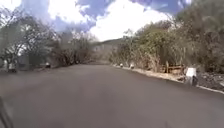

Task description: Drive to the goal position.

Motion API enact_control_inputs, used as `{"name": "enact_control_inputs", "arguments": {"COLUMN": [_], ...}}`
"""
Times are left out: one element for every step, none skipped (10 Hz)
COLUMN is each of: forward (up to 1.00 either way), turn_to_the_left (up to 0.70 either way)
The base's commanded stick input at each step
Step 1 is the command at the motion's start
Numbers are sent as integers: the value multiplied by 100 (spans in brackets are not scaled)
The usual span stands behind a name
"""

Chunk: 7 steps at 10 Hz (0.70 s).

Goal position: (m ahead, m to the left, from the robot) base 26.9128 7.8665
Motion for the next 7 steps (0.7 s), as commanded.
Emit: {"name": "enact_control_inputs", "arguments": {"forward": [70, 70, 70, 70, 70, 70, 70], "turn_to_the_left": [1, 1, 2, 0, 0, 0, 0]}}
